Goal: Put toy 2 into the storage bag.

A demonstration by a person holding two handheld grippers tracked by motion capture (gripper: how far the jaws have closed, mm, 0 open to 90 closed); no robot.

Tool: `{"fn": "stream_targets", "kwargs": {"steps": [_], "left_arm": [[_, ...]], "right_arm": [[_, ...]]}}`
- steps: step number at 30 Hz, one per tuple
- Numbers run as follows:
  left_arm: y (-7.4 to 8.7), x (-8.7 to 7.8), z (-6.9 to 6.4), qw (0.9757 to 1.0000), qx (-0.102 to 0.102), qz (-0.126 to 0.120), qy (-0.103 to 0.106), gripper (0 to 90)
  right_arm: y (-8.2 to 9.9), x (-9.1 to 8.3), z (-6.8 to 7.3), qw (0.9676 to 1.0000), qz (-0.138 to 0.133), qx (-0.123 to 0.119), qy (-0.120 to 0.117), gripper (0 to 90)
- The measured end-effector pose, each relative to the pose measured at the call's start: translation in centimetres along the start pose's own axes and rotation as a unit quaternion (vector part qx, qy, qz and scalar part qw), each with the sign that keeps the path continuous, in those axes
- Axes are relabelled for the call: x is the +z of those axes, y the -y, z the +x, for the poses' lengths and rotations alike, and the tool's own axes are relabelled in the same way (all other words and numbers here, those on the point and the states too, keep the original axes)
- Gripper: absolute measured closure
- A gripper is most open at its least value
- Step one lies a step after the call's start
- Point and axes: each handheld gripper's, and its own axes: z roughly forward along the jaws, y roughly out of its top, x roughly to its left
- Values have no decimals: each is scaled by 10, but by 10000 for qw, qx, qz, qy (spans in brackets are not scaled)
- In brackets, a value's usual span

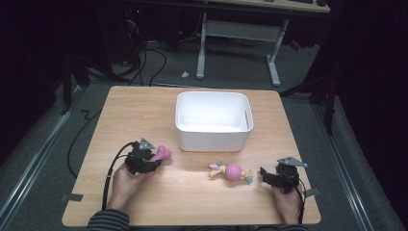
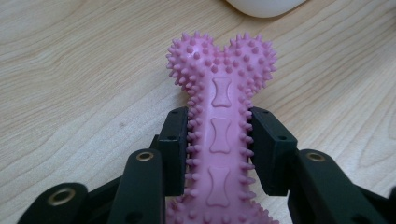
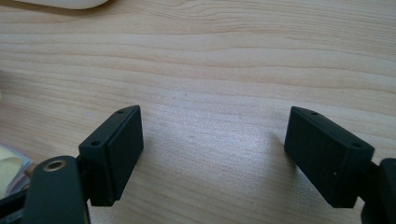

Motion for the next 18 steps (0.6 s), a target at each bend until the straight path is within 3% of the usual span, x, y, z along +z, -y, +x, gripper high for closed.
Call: {"fn": "stream_targets", "kwargs": {"steps": [18], "left_arm": [[-5, -22, -8, 9998, -107, -133, 123, 601]], "right_arm": [[0, 0, 0, 10000, 0, -15, -7, 198]]}}
